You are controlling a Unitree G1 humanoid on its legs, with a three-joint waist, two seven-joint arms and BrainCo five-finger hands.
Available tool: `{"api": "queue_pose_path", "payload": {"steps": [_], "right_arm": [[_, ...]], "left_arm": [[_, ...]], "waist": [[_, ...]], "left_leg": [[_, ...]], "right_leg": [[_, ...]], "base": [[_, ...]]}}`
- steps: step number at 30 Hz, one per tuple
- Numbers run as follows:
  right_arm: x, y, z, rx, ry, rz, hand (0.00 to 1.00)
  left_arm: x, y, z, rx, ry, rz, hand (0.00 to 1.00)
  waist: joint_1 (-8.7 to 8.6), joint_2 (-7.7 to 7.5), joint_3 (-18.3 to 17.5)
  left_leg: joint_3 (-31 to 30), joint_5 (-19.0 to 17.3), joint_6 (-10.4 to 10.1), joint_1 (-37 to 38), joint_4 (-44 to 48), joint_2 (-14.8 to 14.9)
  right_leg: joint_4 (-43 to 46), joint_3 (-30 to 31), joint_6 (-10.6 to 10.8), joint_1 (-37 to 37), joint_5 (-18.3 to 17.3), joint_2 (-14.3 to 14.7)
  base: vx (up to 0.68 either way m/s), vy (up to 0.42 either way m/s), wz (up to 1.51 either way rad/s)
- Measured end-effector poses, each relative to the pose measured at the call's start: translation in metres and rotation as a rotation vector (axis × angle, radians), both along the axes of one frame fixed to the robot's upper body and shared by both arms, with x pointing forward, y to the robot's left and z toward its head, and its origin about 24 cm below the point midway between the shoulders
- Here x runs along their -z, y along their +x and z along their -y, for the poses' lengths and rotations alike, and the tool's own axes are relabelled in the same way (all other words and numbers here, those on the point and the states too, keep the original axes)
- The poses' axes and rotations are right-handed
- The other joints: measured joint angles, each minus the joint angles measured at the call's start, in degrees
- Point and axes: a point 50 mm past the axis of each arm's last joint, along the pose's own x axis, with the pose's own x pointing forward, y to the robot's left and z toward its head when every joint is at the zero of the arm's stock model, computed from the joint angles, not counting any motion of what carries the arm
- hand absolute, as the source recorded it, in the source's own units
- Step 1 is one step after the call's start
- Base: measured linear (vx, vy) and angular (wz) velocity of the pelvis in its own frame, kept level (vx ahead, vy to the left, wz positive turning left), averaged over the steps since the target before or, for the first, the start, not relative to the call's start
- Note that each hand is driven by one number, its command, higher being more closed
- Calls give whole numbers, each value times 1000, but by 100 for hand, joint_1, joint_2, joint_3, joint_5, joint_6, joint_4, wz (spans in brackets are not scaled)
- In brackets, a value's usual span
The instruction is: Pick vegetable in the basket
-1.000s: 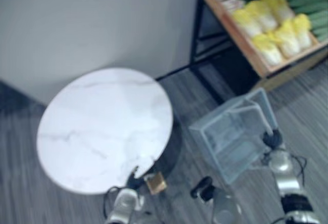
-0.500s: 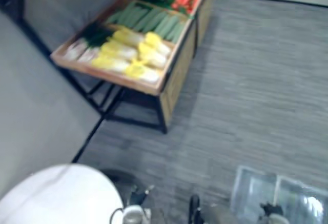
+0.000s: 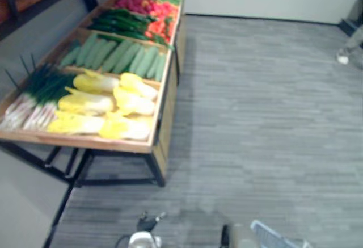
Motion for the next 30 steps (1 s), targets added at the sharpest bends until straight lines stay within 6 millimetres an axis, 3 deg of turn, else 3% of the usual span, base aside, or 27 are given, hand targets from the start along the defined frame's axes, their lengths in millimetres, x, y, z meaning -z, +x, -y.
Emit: {"api": "queue_pose_path", "payload": {"steps": [2,3,4,5,6,7,8,9,10,11,13,16,18,19,20,21,22,23,25,26,28,29,30], "right_arm": [[-2,15,1,-10,-6,36,100],[-2,21,0,-15,-6,51,100],[-2,21,-1,-14,-4,55,100],[-2,19,-2,-12,-3,51,100],[-3,20,2,-6,-14,56,100],[-3,22,4,0,-21,65,100],[-5,29,7,3,-34,82,100],[-7,37,9,-4,-43,113,100],[-8,40,11,-4,-52,124,100],[-10,41,17,-16,-66,121,100],[-11,43,21,-46,-80,106,100],[-18,55,32,-77,-127,133,100],[-24,71,40,-114,-155,157,100],[-30,86,44,-140,-180,188,100],[-36,96,50,-158,-202,211,100],[-38,100,53,-165,-213,218,100],[-43,104,60,-178,-240,224,100],[-45,106,65,-206,-265,215,100],[-53,125,67,-315,-317,222,100],[-59,138,67,-409,-352,216,100],[-63,150,64,-517,-391,202,100],[-65,158,59,-597,-416,200,100],[-66,163,52,-639,-424,207,100]], "left_arm": [[-1,3,1,3,-2,8,0],[-1,2,-1,-5,-4,5,0],[0,0,-2,-14,-3,2,0],[1,-5,-9,-33,8,-11,0],[5,-14,-7,-51,-5,-44,0],[7,-17,-4,-60,-15,-57,0],[10,-22,1,-78,-33,-71,0],[11,-24,3,-93,-44,-71,0],[11,-25,4,-105,-49,-69,0],[10,-23,5,-136,-61,-51,0],[7,-20,2,-166,-65,-12,0],[3,-16,-1,-181,-61,23,0],[0,-11,-3,-196,-58,57,0],[-2,-9,-4,-221,-69,74,0],[-2,-7,-2,-215,-78,82,0],[-2,-6,2,-202,-87,82,0],[-3,-3,16,-156,-106,109,0],[-7,2,25,-94,-124,139,0],[-12,2,29,62,-198,151,0],[-13,6,35,144,-229,148,0],[-8,9,39,215,-237,88,0],[-5,10,38,249,-227,47,0],[-5,10,35,275,-214,27,0]], "waist": [[-120,172,30],[-138,166,16],[-137,101,-13],[-128,-55,-52],[-141,18,-28],[-137,137,-35],[-129,333,-82],[-117,429,-78],[-136,453,-65],[-127,507,9],[-56,506,145],[143,478,155],[240,455,172],[276,423,191],[323,414,196],[324,425,191],[331,493,153],[413,511,137],[501,461,117],[489,416,136],[445,421,137],[397,346,140],[351,180,140]], "left_leg": [[-93,18,-32,129,-218,350],[-51,38,-66,231,-302,449],[-28,44,-130,307,-328,443],[78,-29,-387,536,-414,398],[93,-172,-619,870,-479,533],[108,-181,-641,966,-459,645],[174,-103,-776,918,-108,863],[188,57,-1002,554,739,1016],[156,189,-1141,295,1308,1120],[-105,747,-1313,-318,2858,1395],[-100,632,-1337,-857,4621,1624],[369,225,-1048,-1530,5033,1604],[523,25,-934,-2027,4315,1346],[751,8,-880,-2138,3368,1099],[1164,192,-668,-2153,2269,883],[1434,354,-560,-2150,1784,798],[2136,827,-369,-2122,905,688],[2471,1091,252,-2090,753,642],[2631,942,542,-2257,732,383],[2548,870,657,-2235,564,272],[2499,972,570,-1877,136,113],[2218,1160,550,-1573,-208,-16],[1907,1260,528,-1351,-482,-159]], "right_leg": [[-1430,-40,-57,-281,227,307],[-2519,18,-73,-287,800,398],[-3041,32,-76,-253,1094,402],[-3693,121,-31,-161,1473,324],[-3250,132,-142,-162,2184,377],[-2937,127,-244,-243,2082,471],[-2691,113,-351,-260,1729,649],[-2715,108,-406,-166,1560,762],[-2788,91,-422,-60,1515,808],[-3129,86,-464,428,1475,958],[-3545,146,-631,1179,1411,1129],[-3934,403,-659,1794,1310,1114],[-4096,529,-585,1995,1266,990],[-4132,540,-473,2083,1260,849],[-4236,488,-319,2222,1200,706],[-4297,429,-252,2319,1165,665],[-4387,266,-96,2483,1084,621],[-4403,161,35,2586,990,576],[-4353,-444,102,2567,944,415],[-3907,-675,382,2478,745,264],[-2513,-845,572,2131,615,-1],[-1173,-869,776,1805,784,-255],[-110,-801,819,1490,1294,-483]], "base": [[522,-193,49],[500,-219,32],[560,-276,30],[597,-309,27],[603,-308,17],[575,-296,-11],[528,-290,-30],[510,-301,-28],[594,-330,-8],[499,-236,0],[479,-147,-17],[378,-53,-46],[311,66,-35],[395,173,-17],[329,170,-2],[428,229,33],[414,225,50],[423,231,61],[372,178,93],[307,104,114],[272,88,116],[288,63,166],[208,-8,164]]}}
